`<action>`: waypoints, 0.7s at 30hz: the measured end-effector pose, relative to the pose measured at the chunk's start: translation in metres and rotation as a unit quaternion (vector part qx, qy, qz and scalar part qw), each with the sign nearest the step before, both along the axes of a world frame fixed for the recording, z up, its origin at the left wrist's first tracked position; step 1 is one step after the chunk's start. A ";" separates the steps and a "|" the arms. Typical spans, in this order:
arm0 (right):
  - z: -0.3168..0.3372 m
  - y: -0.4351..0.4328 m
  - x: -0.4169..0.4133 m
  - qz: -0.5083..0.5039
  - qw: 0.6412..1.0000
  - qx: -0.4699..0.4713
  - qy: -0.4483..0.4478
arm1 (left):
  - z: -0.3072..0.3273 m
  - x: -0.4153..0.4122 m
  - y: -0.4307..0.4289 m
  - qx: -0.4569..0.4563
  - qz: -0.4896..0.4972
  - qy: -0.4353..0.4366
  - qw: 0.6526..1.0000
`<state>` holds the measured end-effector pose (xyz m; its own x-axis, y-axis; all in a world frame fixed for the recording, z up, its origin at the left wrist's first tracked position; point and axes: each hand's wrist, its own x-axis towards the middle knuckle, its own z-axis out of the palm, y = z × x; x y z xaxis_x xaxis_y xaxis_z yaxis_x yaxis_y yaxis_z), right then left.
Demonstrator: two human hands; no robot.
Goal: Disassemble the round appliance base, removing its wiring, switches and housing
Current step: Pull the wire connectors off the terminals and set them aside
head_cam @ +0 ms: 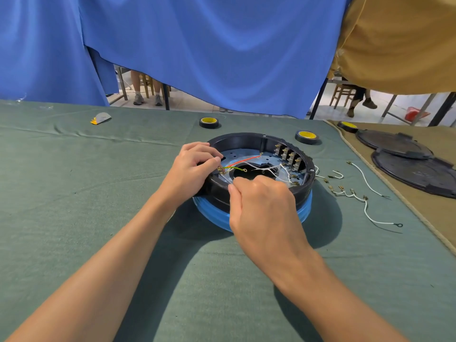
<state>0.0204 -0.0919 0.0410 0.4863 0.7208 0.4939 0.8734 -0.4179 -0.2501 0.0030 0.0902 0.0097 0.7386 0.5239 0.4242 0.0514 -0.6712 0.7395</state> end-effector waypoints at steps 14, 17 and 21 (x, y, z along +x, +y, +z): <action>-0.003 0.003 -0.002 -0.015 1.000 -0.005 -0.012 | -0.006 0.002 -0.004 -0.003 0.010 -0.044 0.999; -0.003 0.004 -0.003 -0.020 1.000 -0.002 -0.008 | -0.006 0.002 -0.004 0.000 0.010 -0.038 0.999; 0.000 0.005 -0.005 -0.009 1.000 -0.017 -0.005 | -0.006 0.002 -0.004 -0.003 0.013 -0.035 0.999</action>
<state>0.0155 -0.0871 0.0413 0.4945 0.7292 0.4730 0.8681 -0.4413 -0.2271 0.0047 0.0858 0.0036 0.6937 0.5457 0.4702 0.0174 -0.6653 0.7464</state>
